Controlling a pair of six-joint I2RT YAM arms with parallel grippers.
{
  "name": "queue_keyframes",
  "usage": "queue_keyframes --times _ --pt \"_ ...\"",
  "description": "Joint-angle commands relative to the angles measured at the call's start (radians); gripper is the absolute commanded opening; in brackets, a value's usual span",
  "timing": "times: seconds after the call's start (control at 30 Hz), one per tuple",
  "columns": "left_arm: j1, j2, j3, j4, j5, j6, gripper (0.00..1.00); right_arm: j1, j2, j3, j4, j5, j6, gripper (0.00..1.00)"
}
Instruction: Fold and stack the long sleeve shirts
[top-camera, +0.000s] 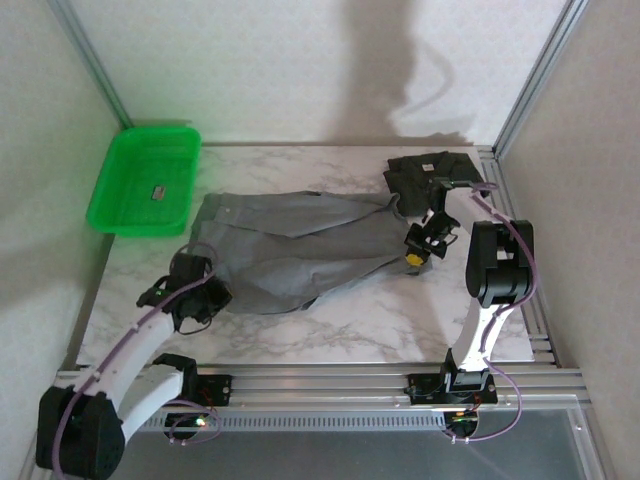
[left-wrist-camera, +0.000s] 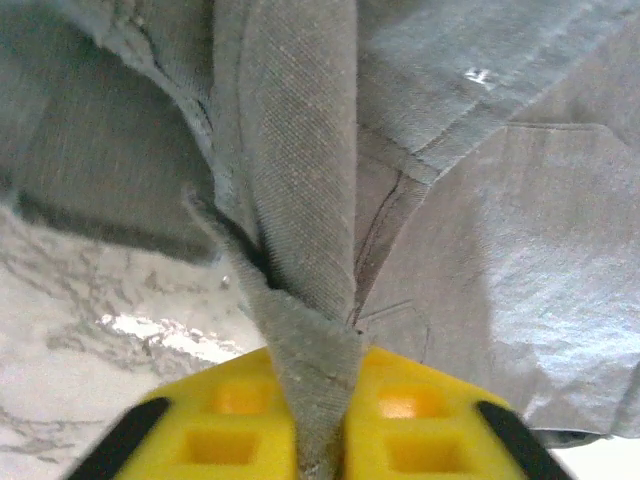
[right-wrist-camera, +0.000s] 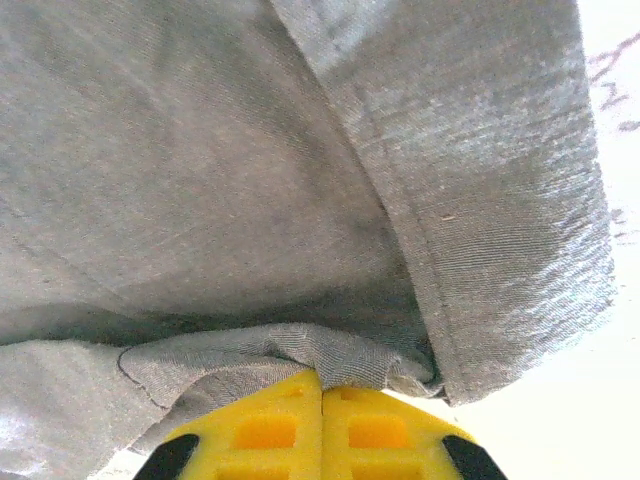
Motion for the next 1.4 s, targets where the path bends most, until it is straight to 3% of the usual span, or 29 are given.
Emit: queue_keyframes --times 0.0,0.1,0.13,0.23,0.33,0.47,0.73,0.93,1.13,1.27,1.37 --pt "-0.010 -0.089 -0.037 0.079 0.030 -0.094 0.36 -0.005 -0.028 -0.012 -0.011 0.032 0.008 0.02" --pt "-0.010 -0.133 -0.024 0.005 -0.010 -0.117 0.74 -0.010 -0.021 -0.006 -0.018 0.040 0.003 0.02" --pt "-0.010 -0.135 -0.011 -0.035 -0.037 -0.131 0.99 -0.010 -0.017 -0.003 -0.021 0.041 0.002 0.02" --pt "-0.008 -0.079 0.061 -0.108 -0.065 -0.151 0.99 -0.009 -0.016 -0.007 -0.015 0.043 0.002 0.02" --pt "-0.008 0.072 0.160 -0.246 -0.142 -0.160 1.00 -0.010 -0.019 -0.004 -0.015 0.039 0.002 0.02" --pt "-0.004 0.220 0.200 -0.240 -0.130 -0.160 1.00 -0.010 -0.012 0.001 -0.023 0.033 -0.008 0.02" --pt "0.113 0.236 0.240 -0.342 -0.234 -0.093 1.00 -0.011 -0.031 0.002 -0.042 0.033 -0.019 0.03" --pt "0.131 0.219 0.245 -0.333 -0.299 -0.118 1.00 -0.011 -0.030 -0.015 -0.022 0.013 -0.016 0.03" --pt "0.133 0.241 0.261 -0.272 -0.232 -0.071 0.85 -0.011 -0.024 -0.011 -0.026 0.012 -0.028 0.03" --pt "0.130 0.291 0.263 -0.271 -0.254 -0.005 0.71 -0.011 -0.017 -0.014 -0.015 -0.003 -0.023 0.03" --pt "0.134 0.339 0.259 -0.294 -0.283 0.009 0.71 -0.011 -0.017 -0.011 -0.019 -0.001 -0.029 0.03"
